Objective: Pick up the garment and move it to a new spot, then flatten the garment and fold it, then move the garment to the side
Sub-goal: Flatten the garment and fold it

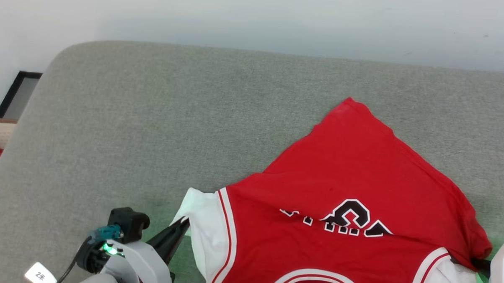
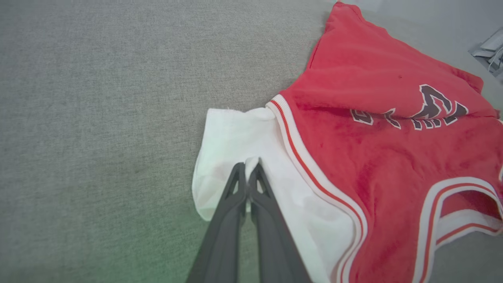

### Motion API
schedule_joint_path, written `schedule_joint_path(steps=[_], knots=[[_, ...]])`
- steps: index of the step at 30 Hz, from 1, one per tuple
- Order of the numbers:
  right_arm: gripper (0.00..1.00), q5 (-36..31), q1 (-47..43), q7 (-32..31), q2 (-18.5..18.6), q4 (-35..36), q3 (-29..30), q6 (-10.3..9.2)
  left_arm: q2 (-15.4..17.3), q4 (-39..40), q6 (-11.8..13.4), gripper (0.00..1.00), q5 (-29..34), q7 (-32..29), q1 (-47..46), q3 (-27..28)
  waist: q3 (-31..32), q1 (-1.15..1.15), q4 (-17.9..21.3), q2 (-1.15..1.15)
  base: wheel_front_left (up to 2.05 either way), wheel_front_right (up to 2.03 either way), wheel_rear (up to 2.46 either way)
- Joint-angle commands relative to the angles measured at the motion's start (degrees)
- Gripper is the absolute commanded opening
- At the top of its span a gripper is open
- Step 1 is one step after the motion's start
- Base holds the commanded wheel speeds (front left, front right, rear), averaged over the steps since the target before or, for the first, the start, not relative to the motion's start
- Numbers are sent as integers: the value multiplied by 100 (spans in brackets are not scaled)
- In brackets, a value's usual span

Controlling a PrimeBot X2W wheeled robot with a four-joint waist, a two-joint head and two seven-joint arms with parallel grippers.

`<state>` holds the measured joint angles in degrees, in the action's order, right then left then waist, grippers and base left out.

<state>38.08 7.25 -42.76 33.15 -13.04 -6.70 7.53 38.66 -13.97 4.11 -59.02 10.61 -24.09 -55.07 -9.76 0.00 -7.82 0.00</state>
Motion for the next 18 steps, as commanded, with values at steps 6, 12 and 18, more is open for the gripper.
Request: schedule_joint_path(steps=[6,12,18], knots=[[30,-412,-232,41,-459,-512,-33,-8,17,-25,-2,0,-63,6,75,12,69,0,83,0,0,0,0],[100,-363,-179,-62,-436,-273,-33,-7,64,-34,29,0,-79,51,148,21,165,0,129,0,0,0,0],[100,-258,-288,-96,-309,361,283,-7,119,27,67,0,-132,75,252,30,249,0,175,0,0,0,0]])
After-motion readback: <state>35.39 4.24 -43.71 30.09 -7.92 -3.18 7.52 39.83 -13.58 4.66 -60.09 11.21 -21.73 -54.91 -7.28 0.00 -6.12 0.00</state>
